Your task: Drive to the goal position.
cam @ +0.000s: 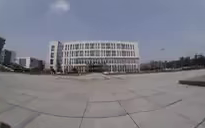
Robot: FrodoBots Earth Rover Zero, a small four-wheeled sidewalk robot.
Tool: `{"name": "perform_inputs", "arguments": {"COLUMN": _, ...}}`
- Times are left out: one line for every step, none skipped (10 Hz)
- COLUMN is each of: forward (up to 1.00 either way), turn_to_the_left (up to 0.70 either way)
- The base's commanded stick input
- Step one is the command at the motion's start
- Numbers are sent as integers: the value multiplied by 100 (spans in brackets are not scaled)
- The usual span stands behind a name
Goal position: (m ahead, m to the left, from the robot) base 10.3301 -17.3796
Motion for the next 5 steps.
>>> {"name": "perform_inputs", "arguments": {"forward": 100, "turn_to_the_left": -40}}
{"name": "perform_inputs", "arguments": {"forward": 100, "turn_to_the_left": -40}}
{"name": "perform_inputs", "arguments": {"forward": 100, "turn_to_the_left": -40}}
{"name": "perform_inputs", "arguments": {"forward": 100, "turn_to_the_left": -40}}
{"name": "perform_inputs", "arguments": {"forward": 100, "turn_to_the_left": -40}}
